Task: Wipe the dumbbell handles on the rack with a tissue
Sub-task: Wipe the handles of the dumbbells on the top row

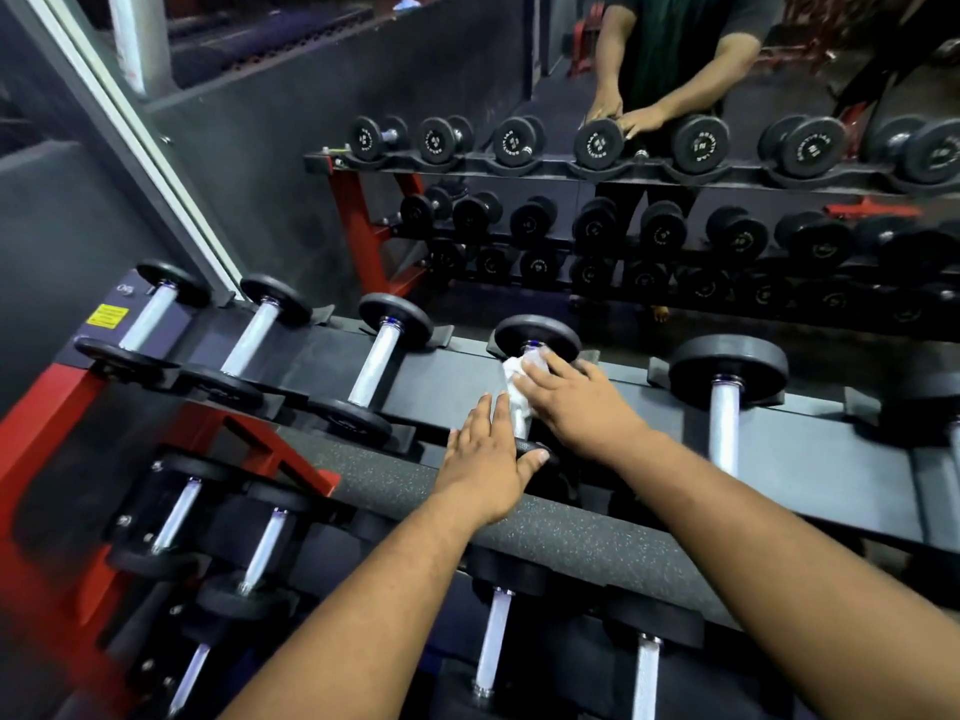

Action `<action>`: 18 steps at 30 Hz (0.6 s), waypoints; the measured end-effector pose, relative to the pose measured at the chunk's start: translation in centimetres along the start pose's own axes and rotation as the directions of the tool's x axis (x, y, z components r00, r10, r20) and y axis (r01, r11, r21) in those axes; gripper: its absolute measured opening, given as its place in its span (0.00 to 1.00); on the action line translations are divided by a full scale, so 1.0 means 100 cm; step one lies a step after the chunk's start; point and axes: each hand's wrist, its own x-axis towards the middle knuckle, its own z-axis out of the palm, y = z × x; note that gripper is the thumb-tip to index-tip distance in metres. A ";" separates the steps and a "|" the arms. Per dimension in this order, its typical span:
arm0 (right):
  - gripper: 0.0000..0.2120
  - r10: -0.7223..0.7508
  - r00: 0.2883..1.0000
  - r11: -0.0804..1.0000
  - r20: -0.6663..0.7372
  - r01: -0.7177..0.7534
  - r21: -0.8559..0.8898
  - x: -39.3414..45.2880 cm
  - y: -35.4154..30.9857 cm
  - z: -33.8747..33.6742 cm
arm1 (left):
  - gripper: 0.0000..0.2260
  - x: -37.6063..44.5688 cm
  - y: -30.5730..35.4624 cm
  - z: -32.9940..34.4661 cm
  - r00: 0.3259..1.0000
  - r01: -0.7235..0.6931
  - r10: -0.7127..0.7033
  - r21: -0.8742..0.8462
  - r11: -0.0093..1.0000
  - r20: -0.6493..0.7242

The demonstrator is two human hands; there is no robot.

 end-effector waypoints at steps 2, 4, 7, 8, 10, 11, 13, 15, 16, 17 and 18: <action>0.27 -0.115 0.993 0.993 0.013 0.114 0.017 -0.013 -0.005 0.006 | 0.38 -0.001 0.000 0.001 1.000 0.000 0.000 -0.006 1.000 0.003; 0.27 -0.134 0.991 0.991 -0.006 0.134 0.016 -0.022 -0.002 0.009 | 0.38 -0.001 0.001 0.002 1.000 -0.003 0.003 -0.008 1.000 -0.001; 0.26 0.092 0.995 0.989 -0.024 -0.088 0.118 -0.009 -0.004 0.012 | 0.38 -0.001 0.003 0.000 1.000 0.003 -0.003 -0.009 1.000 0.017; 0.26 0.170 0.985 0.957 -0.014 -0.162 0.240 -0.003 -0.009 0.013 | 0.38 -0.002 0.002 -0.001 1.000 0.009 -0.009 -0.012 1.000 0.023; 0.24 0.273 0.962 0.841 0.004 -0.241 0.484 0.001 -0.019 0.014 | 0.38 -0.001 0.002 -0.002 1.000 0.010 -0.010 -0.019 1.000 0.027; 0.21 0.305 0.952 0.792 0.004 -0.256 0.554 -0.001 -0.023 0.015 | 0.38 0.000 0.001 -0.002 1.000 0.008 -0.008 -0.019 1.000 0.026; 0.17 0.365 0.931 0.707 0.022 -0.292 0.644 -0.011 -0.031 0.024 | 0.38 0.000 0.000 0.001 1.000 0.003 -0.003 -0.010 1.000 0.010; 0.17 0.428 0.900 0.525 0.083 -0.323 0.787 -0.014 -0.035 0.022 | 0.38 0.002 0.000 0.002 1.000 0.001 -0.001 -0.014 1.000 0.004; 0.19 0.456 0.883 0.419 0.112 -0.323 0.848 -0.010 -0.036 0.021 | 0.38 0.001 0.000 0.002 1.000 0.003 -0.002 -0.019 1.000 0.011; 0.21 0.485 0.863 0.324 0.138 -0.324 0.889 -0.002 -0.035 0.020 | 0.38 0.001 0.000 0.001 1.000 0.008 -0.007 -0.026 1.000 0.015; 0.21 0.511 0.844 0.248 0.163 -0.327 0.912 0.006 -0.035 0.018 | 0.38 0.000 0.000 0.000 1.000 0.011 -0.011 -0.029 1.000 0.021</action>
